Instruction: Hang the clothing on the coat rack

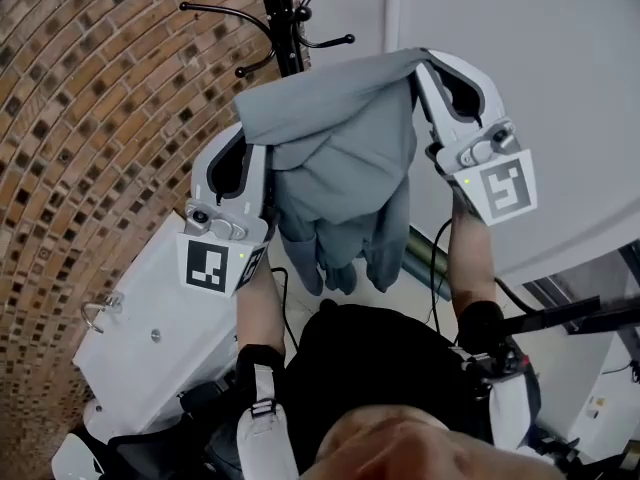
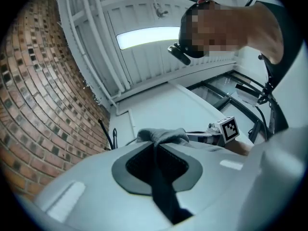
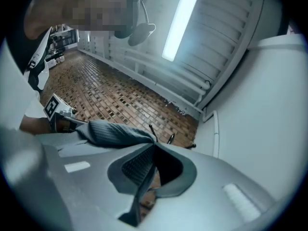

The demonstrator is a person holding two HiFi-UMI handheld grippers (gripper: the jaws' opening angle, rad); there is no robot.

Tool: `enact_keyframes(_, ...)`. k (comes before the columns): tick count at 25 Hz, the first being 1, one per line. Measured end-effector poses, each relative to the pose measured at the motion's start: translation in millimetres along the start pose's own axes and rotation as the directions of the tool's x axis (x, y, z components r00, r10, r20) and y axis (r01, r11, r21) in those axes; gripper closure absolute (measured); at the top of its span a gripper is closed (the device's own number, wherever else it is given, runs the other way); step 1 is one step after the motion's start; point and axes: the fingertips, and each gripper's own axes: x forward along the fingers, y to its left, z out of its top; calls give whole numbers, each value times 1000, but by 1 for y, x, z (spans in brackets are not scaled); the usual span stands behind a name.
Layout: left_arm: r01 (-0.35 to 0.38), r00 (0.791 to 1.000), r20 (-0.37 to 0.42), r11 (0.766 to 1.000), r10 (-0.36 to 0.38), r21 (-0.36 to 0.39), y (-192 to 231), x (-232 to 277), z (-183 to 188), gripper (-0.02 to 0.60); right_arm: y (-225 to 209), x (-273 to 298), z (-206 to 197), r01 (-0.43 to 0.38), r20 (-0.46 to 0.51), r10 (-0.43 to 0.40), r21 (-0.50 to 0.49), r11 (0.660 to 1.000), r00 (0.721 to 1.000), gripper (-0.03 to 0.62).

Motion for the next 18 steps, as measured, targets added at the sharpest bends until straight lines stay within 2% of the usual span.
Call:
enact_keyframes(2, -56, 998, 4, 998, 56, -18, 48, 32, -1, 555, -29, 51, -3, 7, 5, -7, -30, 1000, 1000, 582)
enact_keyframes(3, -83, 996, -43, 995, 81, -51, 74, 52, -16, 556, -46, 82, -14, 23, -22, -23, -6, 1000, 999, 582)
enact_keyframes(5, -111, 979, -185, 981, 81, -159, 113, 86, -70, 556, -65, 141, -53, 42, -88, -31, 127, 991, 996, 582)
enact_keyframes(7, -97, 962, -274, 956, 18, -276, 110, 83, -129, 555, -46, 159, -101, -9, -117, 49, 320, 947, 992, 582)
enact_keyframes(9, -82, 953, -303, 940, -24, -332, 81, 53, -165, 552, 0, 138, -135, -101, -69, 153, 486, 868, 986, 582)
enact_keyframes(11, -70, 961, -275, 933, -32, -353, 60, 40, -173, 558, 41, 109, -148, -181, 7, 216, 571, 801, 976, 582)
enact_keyframes(12, -60, 967, -253, 934, -33, -352, 52, 40, -171, 555, 51, 100, -148, -202, 34, 224, 578, 791, 974, 582)
enact_keyframes(15, -48, 973, -230, 951, -25, -304, 34, 36, -165, 555, 51, 90, -141, -200, 57, 205, 567, 799, 977, 582)
enact_keyframes(18, -95, 966, -256, 956, 21, -279, 28, 14, -172, 555, 48, 85, -140, -182, 57, 184, 587, 789, 981, 582)
